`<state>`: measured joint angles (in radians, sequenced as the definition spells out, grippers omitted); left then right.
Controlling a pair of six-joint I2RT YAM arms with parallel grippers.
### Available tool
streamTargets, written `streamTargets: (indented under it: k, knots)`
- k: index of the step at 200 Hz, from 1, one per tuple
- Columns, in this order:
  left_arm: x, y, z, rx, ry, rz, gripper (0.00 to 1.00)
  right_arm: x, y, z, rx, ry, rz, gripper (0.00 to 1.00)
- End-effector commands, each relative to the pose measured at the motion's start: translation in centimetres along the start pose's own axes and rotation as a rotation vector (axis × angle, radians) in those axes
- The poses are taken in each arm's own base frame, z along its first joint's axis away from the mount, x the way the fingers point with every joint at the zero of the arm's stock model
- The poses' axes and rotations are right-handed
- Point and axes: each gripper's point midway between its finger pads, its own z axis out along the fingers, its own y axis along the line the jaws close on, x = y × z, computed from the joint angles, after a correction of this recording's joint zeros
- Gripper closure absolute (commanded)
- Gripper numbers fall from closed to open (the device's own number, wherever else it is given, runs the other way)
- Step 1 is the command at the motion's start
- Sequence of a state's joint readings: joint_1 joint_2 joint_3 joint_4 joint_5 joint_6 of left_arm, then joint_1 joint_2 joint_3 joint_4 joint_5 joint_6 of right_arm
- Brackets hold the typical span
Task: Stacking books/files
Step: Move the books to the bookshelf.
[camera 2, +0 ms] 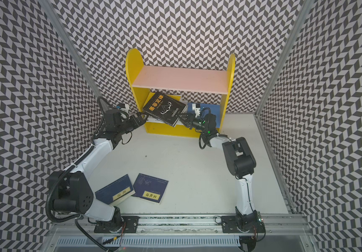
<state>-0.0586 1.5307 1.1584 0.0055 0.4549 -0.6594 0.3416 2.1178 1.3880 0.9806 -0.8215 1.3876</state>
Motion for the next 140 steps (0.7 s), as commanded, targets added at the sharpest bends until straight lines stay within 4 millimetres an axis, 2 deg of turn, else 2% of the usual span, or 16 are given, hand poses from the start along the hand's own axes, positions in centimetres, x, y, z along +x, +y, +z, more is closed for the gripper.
streamTargets:
  k: [1,27,63,110,140]
  knots:
    - [-0.1,-4.3,0.4,0.286,0.032,-0.086,0.05,-1.4,5.0,-0.1,-0.138,-0.017,-0.130,0.71]
    - [-0.4,-5.6,0.7,0.399,0.026,-0.143,0.05,-1.4,4.5,0.0,-0.118,-0.014,-0.131,0.70]
    - [-0.7,-6.6,1.2,0.450,0.004,-0.173,0.06,-1.3,4.2,0.1,-0.117,-0.007,-0.127,0.69]
    - [0.0,-6.7,3.4,0.429,0.028,-0.205,0.15,-1.3,4.7,0.1,-0.126,-0.001,-0.132,0.69]
    - [0.4,-6.2,4.1,0.368,0.032,-0.203,0.15,-1.4,4.8,0.1,-0.127,-0.001,-0.131,0.69]
